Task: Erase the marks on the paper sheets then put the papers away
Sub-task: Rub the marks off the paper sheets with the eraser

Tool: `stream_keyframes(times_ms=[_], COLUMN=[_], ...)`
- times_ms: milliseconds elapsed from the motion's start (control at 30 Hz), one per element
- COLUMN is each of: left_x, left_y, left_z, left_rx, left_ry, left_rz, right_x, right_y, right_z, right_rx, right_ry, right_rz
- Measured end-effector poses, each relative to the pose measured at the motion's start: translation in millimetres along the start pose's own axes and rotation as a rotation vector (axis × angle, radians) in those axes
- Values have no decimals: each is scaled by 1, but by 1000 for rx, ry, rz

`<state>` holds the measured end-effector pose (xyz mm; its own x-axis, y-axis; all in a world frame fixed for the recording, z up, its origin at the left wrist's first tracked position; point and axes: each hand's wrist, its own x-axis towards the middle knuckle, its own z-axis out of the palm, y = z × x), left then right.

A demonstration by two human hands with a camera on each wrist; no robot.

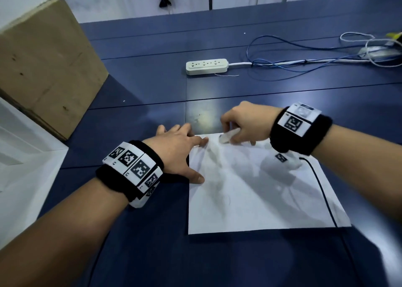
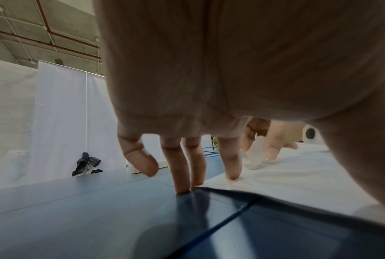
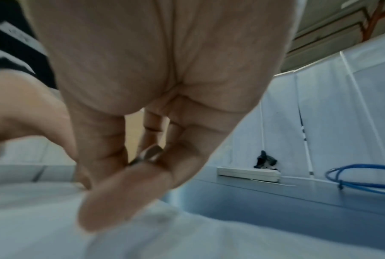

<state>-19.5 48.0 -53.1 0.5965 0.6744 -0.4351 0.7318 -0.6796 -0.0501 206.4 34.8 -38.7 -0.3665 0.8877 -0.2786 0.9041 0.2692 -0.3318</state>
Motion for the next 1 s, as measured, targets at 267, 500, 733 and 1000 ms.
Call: stream_keyframes(times_ms=[267,500,733,1000], left_x=[0,0,2,1], left_y=[0,1,0,0], left_z=[0,0,1,-1], left_rx=[-24,-17,-26,-14], left_ry=[-6,-2,-6,-13], left_rz=[-1,-5,-3,-12], right_x=[-23,5,-20,-8], right_y=[-15,5,-13,0], right_z=[13,-1,11,4], right_rx=[97,29,114,78], right_ry=[-341,35,-311,-82], right_rz=[-109,23,-83,-45])
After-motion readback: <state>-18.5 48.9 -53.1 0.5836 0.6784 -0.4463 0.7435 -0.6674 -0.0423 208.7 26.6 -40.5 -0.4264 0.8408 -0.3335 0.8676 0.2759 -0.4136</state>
